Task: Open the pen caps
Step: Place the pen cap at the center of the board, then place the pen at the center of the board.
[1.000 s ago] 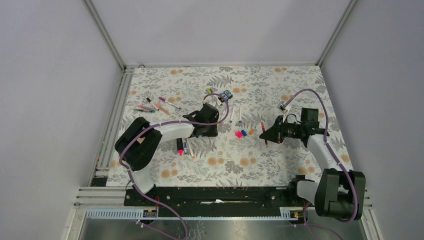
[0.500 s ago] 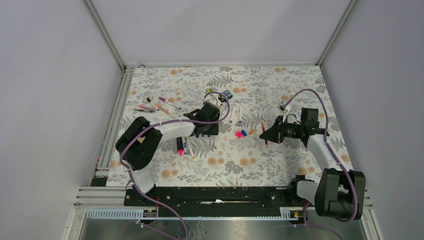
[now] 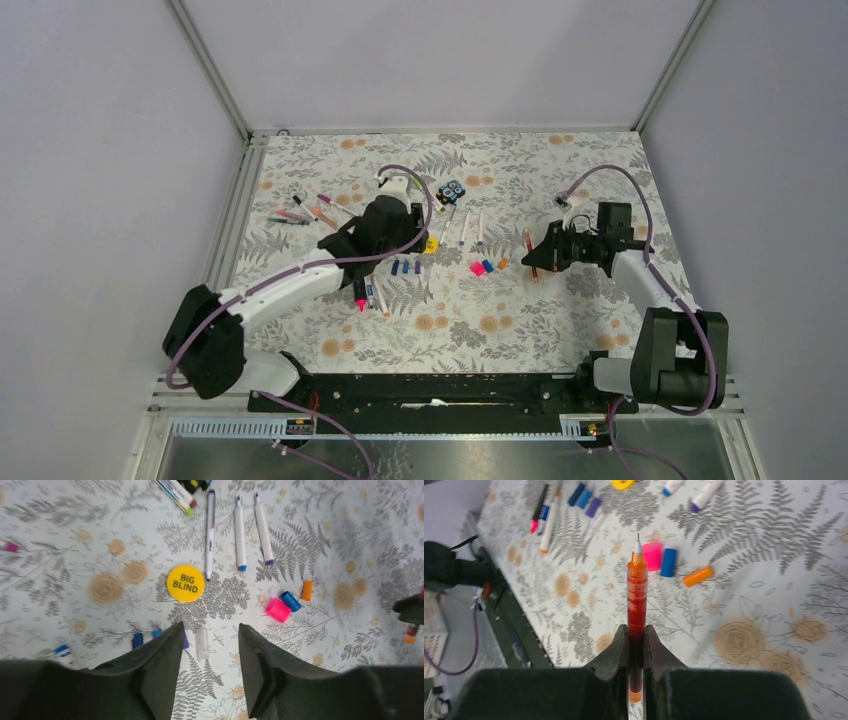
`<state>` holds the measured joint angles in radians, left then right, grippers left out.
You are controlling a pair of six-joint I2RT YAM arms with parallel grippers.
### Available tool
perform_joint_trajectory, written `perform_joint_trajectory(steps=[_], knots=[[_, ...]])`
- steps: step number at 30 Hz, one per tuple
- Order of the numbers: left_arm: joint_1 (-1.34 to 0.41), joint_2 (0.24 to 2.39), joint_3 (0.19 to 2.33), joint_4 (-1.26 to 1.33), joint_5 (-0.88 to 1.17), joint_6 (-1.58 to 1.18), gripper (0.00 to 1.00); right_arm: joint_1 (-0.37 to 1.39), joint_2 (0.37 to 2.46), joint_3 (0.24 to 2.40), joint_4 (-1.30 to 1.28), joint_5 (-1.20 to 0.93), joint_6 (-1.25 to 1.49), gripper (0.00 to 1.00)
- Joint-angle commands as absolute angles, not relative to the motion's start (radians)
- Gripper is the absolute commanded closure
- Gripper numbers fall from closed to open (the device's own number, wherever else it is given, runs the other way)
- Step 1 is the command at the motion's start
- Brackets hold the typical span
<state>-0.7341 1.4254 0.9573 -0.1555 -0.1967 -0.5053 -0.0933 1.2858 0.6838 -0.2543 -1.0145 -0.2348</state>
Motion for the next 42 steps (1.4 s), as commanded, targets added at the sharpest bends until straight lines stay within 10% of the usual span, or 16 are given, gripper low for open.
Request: perform_joint_trajectory(steps=[1,7,29,42], knots=[[-0.737,1.274,0.894,-0.097,-0.331,-0.414,0.46,-0.031,1.321,0.771,-0.203,-0.768,-0.128,1.0],[-0.731,1.091,0.759,-0.038,-0.431,-0.365,0.02,0.107,1.413,0.856,-0.13,-0.597,0.059,1.0],[-0.638,1.0,0.605,-0.005,-0.31,-0.477,0.01,0.245,1.924,1.272,-0.249,-0.259,0.276,0.98],[-0.634,1.015,0.603,0.052,-0.227,-0.539,0.01,0.255,1.955,1.292,-0.268,-0.228,0.273,0.71]])
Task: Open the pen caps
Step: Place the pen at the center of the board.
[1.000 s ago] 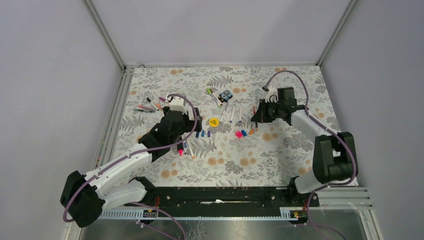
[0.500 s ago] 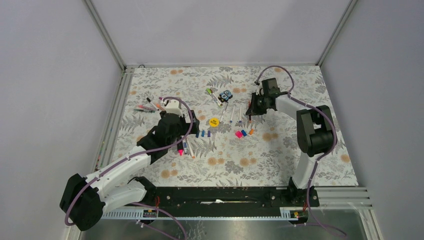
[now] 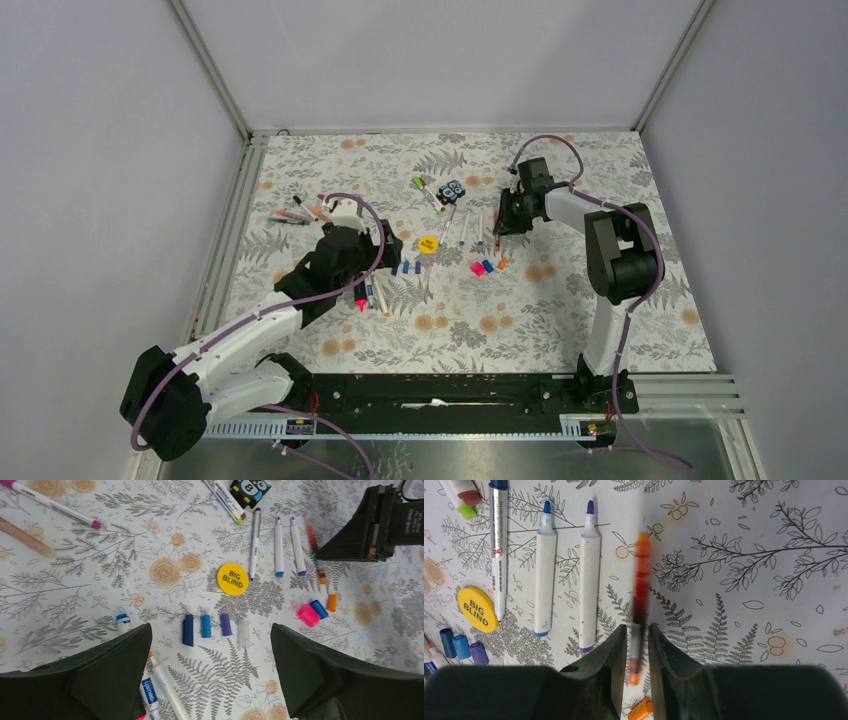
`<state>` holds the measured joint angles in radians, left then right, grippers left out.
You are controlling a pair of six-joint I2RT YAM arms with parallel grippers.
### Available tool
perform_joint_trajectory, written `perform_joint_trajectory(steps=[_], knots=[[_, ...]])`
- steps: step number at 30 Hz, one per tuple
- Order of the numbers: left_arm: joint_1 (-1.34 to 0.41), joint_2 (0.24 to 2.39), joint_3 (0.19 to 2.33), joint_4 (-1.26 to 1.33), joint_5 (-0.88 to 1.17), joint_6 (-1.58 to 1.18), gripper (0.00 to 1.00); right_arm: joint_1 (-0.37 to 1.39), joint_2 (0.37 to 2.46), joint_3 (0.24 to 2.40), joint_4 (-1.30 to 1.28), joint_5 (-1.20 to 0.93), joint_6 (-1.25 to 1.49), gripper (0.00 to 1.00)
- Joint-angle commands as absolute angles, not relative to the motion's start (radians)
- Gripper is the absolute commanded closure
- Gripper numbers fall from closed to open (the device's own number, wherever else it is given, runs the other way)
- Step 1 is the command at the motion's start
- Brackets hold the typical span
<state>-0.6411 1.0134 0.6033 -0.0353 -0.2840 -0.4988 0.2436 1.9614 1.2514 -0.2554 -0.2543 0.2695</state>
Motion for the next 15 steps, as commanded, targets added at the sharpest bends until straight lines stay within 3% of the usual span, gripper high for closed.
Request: perform_joint_trajectory(steps=[1,10,15], knots=[[-0.634,1.015,0.604,0.057,-0.214,-0.55,0.01,0.255,1.951,1.292,-0.27,-0.229,0.272,0.69],[-0.625,1.038,0.609,0.128,-0.091,-0.648,0.01,0.255,1.813,1.231,-0.265,-0.27,0.214,0.61],[-0.611,1.096,0.622,0.2,-0.007,-0.709,0.01,0.242,1.608,1.114,-0.241,-0.431,0.045,0.4]])
